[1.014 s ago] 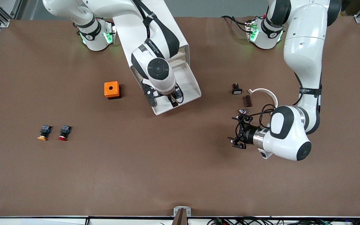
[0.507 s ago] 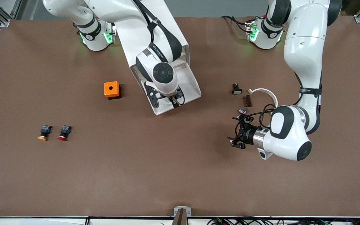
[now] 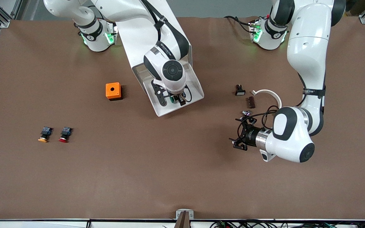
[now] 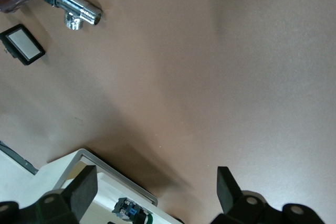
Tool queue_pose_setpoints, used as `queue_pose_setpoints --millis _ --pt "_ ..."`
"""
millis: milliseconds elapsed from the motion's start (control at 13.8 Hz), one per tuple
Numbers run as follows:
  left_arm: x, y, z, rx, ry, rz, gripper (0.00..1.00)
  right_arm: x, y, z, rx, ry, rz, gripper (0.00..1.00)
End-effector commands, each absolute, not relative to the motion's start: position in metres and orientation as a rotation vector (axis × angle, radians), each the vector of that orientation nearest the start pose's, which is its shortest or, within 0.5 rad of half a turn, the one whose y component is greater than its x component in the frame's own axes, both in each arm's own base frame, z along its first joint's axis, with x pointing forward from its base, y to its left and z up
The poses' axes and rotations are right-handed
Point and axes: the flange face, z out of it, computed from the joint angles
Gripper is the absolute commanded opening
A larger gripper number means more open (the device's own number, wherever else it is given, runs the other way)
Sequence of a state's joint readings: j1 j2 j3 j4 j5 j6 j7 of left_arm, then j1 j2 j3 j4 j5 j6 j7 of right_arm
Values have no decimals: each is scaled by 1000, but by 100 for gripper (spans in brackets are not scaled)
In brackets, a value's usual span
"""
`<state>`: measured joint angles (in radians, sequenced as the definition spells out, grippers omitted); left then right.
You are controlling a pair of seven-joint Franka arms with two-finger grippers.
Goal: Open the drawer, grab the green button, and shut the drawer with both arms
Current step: 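Grasp the green push button in the drawer with the right gripper, then carry the green button beside the red button while the left gripper pushes drawer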
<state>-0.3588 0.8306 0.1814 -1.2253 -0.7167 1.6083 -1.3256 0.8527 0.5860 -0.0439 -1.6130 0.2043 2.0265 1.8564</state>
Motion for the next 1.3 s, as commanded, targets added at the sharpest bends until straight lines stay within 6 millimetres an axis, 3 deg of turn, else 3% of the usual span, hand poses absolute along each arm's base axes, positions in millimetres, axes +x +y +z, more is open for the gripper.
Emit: queue_pose_setpoints --millis 0,72,217,362,435,652,870,1014,1087,1232 --pt "674 -227 273 -2472 -1814 1071 100 451 503 267 -2755 1765 264 95" --pt "674 -228 273 -2475 -1812 1071 100 452 502 267 -2756 1762 265 81" --pt "673 -233 272 -2498 -1787 1069 100 451 504 266 -2769 1739 267 41" --pt "672 -235 271 -2526 -1756 1046 100 452 506 271 -2765 1731 267 19" --pt "672 -247 271 -2561 -1742 999 100 453 506 273 -2765 1728 267 13" --pt "666 -276 273 -2607 -1725 928 100 457 508 291 -2786 1679 274 3" --pt "660 -284 270 -2629 -1617 825 100 476 496 341 -2862 1673 347 2" --pt "655 -300 270 -2670 -1554 777 100 504 457 381 -2916 1605 429 2" --pt "651 -311 269 -2736 -1481 764 100 518 426 403 -2946 1524 474 2" --pt "643 -331 263 -2899 -1245 744 100 535 372 436 -3054 1224 567 2"
